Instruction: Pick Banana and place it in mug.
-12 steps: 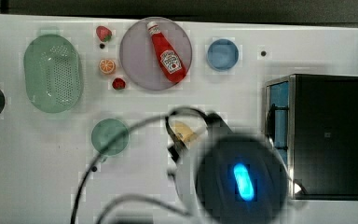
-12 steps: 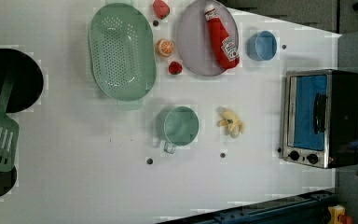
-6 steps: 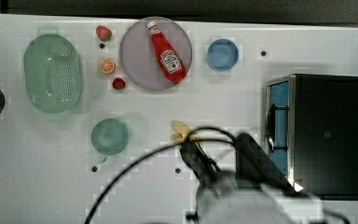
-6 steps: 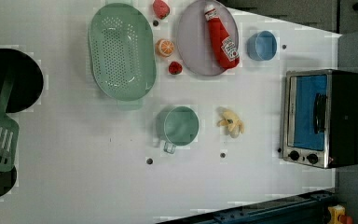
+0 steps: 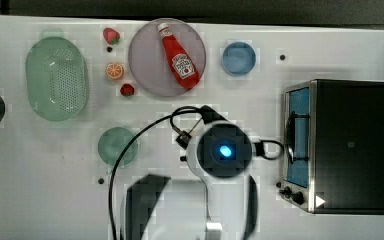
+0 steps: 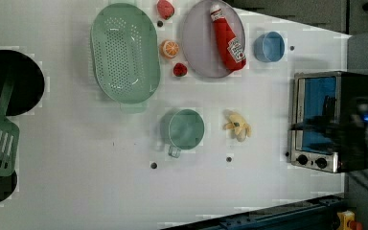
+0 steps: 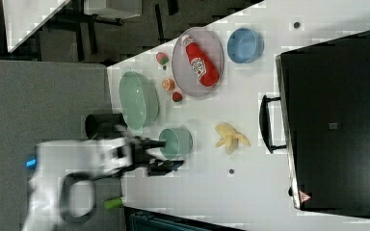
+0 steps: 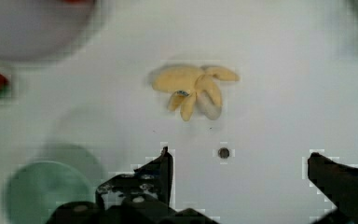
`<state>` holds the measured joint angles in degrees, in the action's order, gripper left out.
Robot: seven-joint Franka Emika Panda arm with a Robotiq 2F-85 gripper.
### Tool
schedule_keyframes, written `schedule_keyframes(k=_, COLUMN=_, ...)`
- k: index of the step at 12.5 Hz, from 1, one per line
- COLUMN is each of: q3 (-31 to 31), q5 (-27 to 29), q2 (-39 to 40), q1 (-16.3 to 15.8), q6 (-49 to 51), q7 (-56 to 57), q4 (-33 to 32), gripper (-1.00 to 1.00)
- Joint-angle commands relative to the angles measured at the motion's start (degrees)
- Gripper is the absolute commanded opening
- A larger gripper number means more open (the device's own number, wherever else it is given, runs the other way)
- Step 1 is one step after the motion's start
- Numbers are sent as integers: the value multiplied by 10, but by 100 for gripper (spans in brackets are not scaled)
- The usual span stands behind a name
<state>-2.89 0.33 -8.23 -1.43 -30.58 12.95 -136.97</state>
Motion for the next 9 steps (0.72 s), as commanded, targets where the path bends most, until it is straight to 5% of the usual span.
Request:
schedule_keyframes(k=1, q3=-15, q5=-7, q2=19, q1=-1, q6=-77, q7=128, q4=-12, gripper=100)
schedule_keyframes(k=9, q3=-14, q5=-7, q2=243, q1=-1, q6=-253, q7=323, q4=-14, gripper=100)
